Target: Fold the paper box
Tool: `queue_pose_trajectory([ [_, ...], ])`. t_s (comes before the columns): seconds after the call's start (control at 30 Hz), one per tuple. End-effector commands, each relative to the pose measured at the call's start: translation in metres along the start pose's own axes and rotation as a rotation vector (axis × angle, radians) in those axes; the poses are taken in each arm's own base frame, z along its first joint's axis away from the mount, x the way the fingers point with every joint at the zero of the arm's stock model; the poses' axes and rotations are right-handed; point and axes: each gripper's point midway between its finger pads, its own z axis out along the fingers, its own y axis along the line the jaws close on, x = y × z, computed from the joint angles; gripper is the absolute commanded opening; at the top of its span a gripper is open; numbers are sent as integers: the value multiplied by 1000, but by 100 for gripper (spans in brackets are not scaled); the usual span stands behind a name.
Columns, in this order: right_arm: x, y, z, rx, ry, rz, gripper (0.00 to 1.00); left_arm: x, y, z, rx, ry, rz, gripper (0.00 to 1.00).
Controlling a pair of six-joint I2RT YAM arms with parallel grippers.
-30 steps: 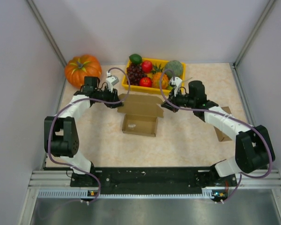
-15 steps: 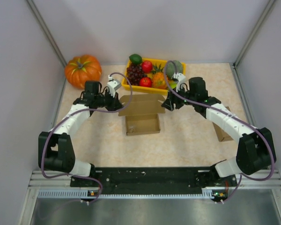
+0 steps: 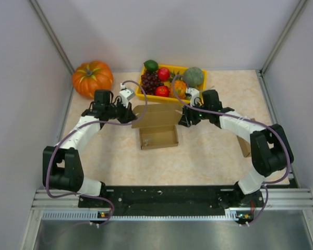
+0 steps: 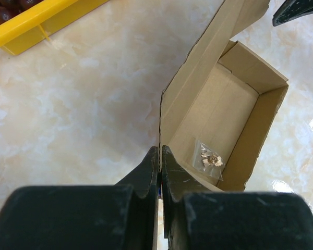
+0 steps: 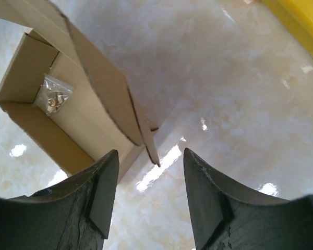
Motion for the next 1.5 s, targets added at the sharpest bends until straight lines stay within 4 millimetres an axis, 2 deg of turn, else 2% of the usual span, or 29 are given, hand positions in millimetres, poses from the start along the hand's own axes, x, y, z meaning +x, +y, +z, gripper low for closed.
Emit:
queue_pose_trajectory([
  [0.0,-39,-12,1,32,-103,-94,51,-9,-2,-1,-5,-27,55,4],
  [0.13,-41,-3,0,-2,-116,-88,45,-7,-1,1,-15,-11,54,4],
  [0.23,-44,7,-2,-20,-124,-91,28,-6,4,2,-46,2,25,11],
  [0.33,-50,13,-3,8,-146,-84,5,-2,12,2,-107,37,-56,25],
  [0.37,-50,16,-2,16,-144,-86,0,0,9,2,-99,49,-83,26],
  [0.4,-52,18,-4,23,-150,-85,0,5,11,2,-128,65,-102,26],
  [0.5,-54,20,-10,41,-176,-58,0,11,-1,7,-116,87,-111,25],
  [0.53,-54,19,-11,48,-183,-49,0,10,1,6,-156,89,-105,23],
  [0.6,-57,28,-11,31,-197,-61,0,9,-8,13,-147,82,-114,16],
  [0.63,-57,27,-10,61,-192,-60,0,7,-5,11,-187,72,-108,12],
  [0.67,-59,28,-11,79,-181,-63,0,0,-8,15,-203,46,-104,4],
  [0.7,-53,34,-8,86,-155,-53,0,3,-11,16,-211,45,-114,2],
  [0.73,-56,32,-10,127,-166,-44,0,0,-13,15,-226,35,-118,0],
  [0.83,-49,31,-12,260,-193,50,0,-2,-17,16,-330,4,-152,0],
  [0.87,-46,35,-14,279,-213,132,0,-2,-18,18,-384,-9,-187,0],
  [0.9,-43,34,-15,307,-226,181,0,4,-18,18,-411,-10,-208,0],
  [0.97,-39,31,-18,394,-264,258,0,2,-23,22,-434,-49,-261,0],
  [1.03,-34,26,-20,483,-280,272,0,7,-15,21,-525,-52,-291,0],
  [1.07,-31,36,-17,483,-277,270,0,8,-19,23,-543,-62,-322,0],
  [1.13,-28,36,-20,565,-313,267,0,10,-12,18,-630,-91,-346,0],
  [1.17,-20,47,-17,573,-315,250,0,8,-17,20,-642,-122,-382,0],
  [1.2,-18,48,-19,594,-332,244,0,13,-16,20,-661,-132,-398,0],
  [1.23,-16,42,-26,663,-365,250,0,12,-12,16,-707,-162,-415,0],
  [1.27,-14,50,-25,656,-397,275,0,9,-16,18,-712,-200,-463,0],
  [1.33,-13,49,-33,698,-455,285,0,16,-16,17,-746,-219,-486,0],
  [1.37,-10,50,-32,694,-480,274,0,6,-22,21,-733,-278,-504,0],
  [1.43,-7,52,-33,697,-509,278,0,11,-23,20,-766,-312,-502,0],
  [1.47,-4,51,-32,694,-518,290,0,11,-30,22,-758,-325,-494,0],
])
